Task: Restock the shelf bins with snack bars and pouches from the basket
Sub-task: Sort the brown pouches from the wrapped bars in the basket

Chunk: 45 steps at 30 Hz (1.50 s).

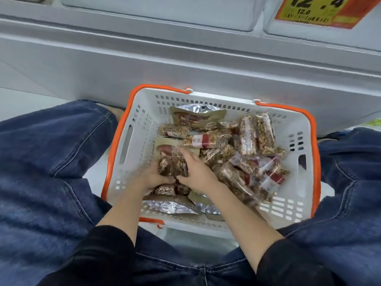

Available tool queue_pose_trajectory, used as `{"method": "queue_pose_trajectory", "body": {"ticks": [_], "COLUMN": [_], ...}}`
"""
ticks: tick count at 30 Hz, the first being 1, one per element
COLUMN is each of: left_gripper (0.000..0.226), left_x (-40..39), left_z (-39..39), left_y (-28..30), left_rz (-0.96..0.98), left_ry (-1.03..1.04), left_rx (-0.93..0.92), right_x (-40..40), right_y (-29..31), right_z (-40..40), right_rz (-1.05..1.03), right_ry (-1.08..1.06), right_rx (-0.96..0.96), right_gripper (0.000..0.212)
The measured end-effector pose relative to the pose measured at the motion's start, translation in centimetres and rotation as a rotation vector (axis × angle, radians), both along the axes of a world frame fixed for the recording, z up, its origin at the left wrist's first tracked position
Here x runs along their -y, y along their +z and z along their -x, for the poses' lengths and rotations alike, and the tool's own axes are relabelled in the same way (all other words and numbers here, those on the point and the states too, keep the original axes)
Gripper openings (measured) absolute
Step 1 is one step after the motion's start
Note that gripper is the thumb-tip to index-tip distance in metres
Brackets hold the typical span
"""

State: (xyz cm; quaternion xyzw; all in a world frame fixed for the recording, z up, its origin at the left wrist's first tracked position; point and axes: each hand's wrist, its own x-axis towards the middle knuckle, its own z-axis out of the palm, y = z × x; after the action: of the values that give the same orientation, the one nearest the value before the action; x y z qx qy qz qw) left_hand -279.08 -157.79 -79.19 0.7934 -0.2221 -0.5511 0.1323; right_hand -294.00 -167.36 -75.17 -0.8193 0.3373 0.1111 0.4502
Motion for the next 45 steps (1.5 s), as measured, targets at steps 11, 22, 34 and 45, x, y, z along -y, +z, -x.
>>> {"method": "queue_pose_trajectory", "body": {"ticks": [11, 22, 34, 45], "left_gripper": [0.112, 0.071, 0.063, 0.06], "left_x": [-0.3, 0.1, 10.8, 12.0], "left_z": [-3.2, -2.7, 5.8, 18.0], "left_y": [-1.5, 1.2, 12.7, 6.3], "left_rz": [-0.408, -0.165, 0.396, 0.347], "left_ry": [0.129, 0.357, 0.293, -0.696], "left_rx": [-0.296, -0.378, -0.428, 0.101], "right_x": [-1.4, -2.7, 4.4, 4.1], "right_y": [-4.1, -3.1, 10.0, 4.1], "right_z": [-3.2, -2.9, 4.3, 13.7], "right_rz": [-0.645, -0.834, -0.232, 0.221], "right_ry": [-0.425, -0.609, -0.831, -0.88], "right_rx": [-0.169, -0.033, 0.399, -0.265], "right_gripper": [0.111, 0.125, 0.119, 0.072]}}
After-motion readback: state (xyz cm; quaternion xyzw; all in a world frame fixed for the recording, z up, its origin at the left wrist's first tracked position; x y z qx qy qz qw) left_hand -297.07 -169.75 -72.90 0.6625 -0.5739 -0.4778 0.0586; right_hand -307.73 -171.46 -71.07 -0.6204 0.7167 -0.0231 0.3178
